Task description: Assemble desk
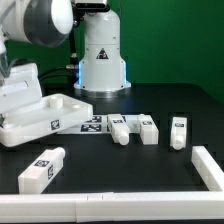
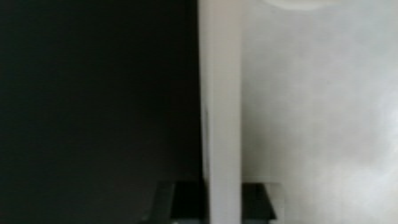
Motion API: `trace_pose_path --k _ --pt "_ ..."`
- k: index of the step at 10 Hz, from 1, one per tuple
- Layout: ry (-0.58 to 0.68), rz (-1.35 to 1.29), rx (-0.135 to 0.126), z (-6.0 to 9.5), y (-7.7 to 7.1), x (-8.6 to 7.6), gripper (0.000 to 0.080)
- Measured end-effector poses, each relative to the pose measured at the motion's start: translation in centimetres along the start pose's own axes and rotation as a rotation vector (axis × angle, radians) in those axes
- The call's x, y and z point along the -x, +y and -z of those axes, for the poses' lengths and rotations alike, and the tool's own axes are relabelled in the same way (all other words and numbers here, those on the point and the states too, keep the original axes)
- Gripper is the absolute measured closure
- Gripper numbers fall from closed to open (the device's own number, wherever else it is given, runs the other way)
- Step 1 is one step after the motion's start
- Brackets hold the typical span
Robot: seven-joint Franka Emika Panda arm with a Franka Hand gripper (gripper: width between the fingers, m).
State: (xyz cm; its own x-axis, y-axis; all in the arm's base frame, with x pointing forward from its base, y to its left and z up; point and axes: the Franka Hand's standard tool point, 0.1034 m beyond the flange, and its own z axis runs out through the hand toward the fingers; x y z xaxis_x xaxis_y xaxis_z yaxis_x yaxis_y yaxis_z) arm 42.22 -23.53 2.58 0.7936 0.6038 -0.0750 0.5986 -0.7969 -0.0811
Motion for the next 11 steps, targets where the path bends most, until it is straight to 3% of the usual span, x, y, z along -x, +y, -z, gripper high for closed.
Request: trace_pose_path --k 1,2,3,5,7,8,11 --pt "-0.004 -0.011 -0.021 1.4 0.2 -0.4 0.0745" --pt "-0.021 -0.078 -0.064 3.2 0.7 -1.2 0.0745" --pt "-0.023 -0.163 -0.055 4.6 1.1 -3.1 0.0745" --pt "-0.039 -0.265 -0.034 5.9 -0.9 -9.4 0.0745" --pt "-0.041 -0.361 -0.01 6.5 -1.1 -14.8 0.0745" --pt "-0.042 -0.337 -0.008 6.1 -1.5 -16.1 0.0745" --pt "-0.048 -0.327 -0.013 5.8 -1.4 -15.5 0.0745"
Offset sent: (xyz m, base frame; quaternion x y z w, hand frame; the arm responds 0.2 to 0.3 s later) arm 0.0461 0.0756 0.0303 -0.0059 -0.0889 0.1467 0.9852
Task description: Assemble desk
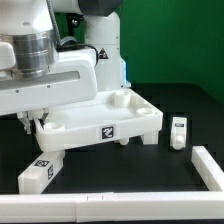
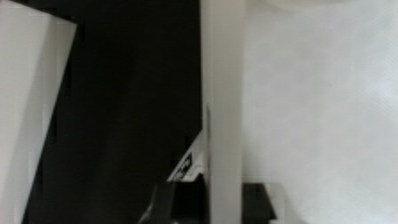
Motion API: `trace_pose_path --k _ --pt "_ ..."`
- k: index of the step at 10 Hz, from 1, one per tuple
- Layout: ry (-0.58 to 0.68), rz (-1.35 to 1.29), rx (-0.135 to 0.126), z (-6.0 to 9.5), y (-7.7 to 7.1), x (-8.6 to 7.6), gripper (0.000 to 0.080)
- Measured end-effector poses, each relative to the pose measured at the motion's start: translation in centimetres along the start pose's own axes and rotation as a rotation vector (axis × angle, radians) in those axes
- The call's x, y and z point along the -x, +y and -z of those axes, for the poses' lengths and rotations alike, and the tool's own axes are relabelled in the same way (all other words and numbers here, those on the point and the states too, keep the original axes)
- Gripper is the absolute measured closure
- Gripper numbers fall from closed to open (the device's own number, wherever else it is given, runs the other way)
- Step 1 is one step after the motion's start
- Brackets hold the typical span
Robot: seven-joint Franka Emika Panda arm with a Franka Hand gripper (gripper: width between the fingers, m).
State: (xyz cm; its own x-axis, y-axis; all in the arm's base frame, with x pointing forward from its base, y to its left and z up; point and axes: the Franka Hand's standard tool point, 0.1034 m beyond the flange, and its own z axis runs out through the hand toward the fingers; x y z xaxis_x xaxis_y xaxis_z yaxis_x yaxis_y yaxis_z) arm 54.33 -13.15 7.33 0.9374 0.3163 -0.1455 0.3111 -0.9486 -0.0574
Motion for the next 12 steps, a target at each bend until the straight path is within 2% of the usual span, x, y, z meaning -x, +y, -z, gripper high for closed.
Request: trace_pose_path --k 1,4,5,6,10,11,12 --pt "-0.002 0.0 -0.001 -0.1 -0.1 -0.1 0.0745" --pt "-0.001 -0.182 0.011 -1.7 -1.7 -4.3 0.0745" --pt "0.004 -0.23 0.016 -1.9 -2.0 -5.2 0.0745" --pt "0.007 -0.243 0.02 -2.2 -2.2 -5.6 0.0745" --pt "0.007 -0.24 0.021 -2.6 -2.3 -5.5 0.0745" --pt "0.005 -0.284 0.02 -3.0 -2.9 -5.9 0.0745" --pt "0.009 -0.313 0.024 -3.3 -3.5 -7.1 0.0745"
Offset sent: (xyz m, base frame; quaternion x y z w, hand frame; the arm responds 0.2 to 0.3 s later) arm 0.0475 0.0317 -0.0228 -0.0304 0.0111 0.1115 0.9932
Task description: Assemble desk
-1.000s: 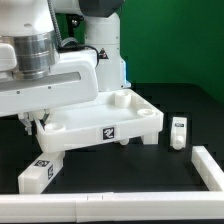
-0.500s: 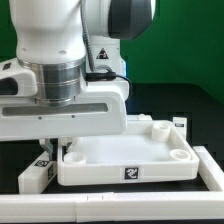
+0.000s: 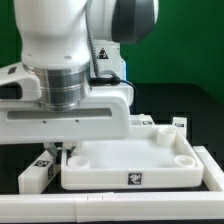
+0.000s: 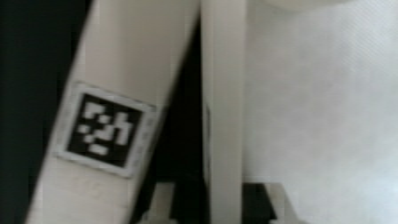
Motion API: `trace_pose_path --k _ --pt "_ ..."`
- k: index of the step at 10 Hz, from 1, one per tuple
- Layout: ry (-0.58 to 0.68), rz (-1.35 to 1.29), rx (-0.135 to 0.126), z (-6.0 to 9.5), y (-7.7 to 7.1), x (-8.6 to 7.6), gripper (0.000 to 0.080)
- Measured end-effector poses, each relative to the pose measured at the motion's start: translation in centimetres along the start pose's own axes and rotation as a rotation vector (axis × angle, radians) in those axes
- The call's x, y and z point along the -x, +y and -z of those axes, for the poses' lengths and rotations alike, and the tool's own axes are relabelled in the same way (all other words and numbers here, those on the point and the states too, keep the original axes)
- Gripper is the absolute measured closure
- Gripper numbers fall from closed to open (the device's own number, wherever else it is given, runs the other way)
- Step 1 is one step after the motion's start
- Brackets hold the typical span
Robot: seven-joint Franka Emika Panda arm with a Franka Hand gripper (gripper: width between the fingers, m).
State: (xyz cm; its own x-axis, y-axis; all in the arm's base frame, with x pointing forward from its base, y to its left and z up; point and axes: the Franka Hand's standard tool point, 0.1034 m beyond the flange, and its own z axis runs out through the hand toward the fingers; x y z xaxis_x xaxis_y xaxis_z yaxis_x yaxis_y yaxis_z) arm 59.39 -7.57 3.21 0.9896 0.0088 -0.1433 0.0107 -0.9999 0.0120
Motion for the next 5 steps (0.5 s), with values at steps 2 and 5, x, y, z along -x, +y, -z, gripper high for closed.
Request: trace_pose_path --k 2,5 --pt "0.013 -0.003 0.004 -0.39 -0.24 -1.23 0.0745" --pt "0.005 -0.086 -0.002 -0.9 -0.63 -1.14 0.0745"
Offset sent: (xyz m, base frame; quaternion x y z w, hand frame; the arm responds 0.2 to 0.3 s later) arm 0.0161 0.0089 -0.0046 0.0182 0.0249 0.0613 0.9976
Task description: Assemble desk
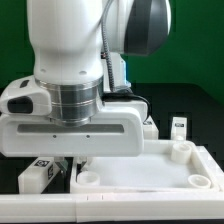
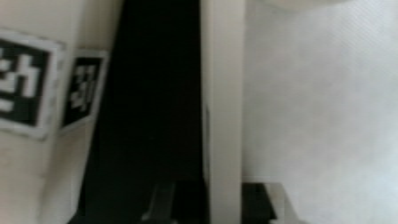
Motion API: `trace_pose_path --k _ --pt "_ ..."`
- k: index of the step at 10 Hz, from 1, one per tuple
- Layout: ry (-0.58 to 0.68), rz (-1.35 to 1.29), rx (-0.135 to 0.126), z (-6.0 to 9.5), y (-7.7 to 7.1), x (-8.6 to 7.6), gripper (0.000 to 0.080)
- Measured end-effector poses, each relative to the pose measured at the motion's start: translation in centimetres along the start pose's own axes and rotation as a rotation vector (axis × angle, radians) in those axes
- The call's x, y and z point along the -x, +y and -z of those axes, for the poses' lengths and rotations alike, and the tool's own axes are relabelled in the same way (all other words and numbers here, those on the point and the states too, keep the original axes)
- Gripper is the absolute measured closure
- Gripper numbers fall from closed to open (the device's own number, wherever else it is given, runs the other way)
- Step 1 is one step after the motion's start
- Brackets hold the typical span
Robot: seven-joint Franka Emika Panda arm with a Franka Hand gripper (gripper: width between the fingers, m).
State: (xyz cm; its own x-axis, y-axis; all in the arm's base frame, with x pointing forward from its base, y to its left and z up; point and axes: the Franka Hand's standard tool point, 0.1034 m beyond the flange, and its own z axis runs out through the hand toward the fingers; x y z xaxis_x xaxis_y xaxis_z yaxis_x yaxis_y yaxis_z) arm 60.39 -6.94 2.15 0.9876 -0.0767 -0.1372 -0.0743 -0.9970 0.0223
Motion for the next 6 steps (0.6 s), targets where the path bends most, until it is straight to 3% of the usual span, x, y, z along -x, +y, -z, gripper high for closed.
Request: trace_pose_path --k 6 --pt "0.001 0.021 0.013 -0.5 -0.03 -0.04 0.0744"
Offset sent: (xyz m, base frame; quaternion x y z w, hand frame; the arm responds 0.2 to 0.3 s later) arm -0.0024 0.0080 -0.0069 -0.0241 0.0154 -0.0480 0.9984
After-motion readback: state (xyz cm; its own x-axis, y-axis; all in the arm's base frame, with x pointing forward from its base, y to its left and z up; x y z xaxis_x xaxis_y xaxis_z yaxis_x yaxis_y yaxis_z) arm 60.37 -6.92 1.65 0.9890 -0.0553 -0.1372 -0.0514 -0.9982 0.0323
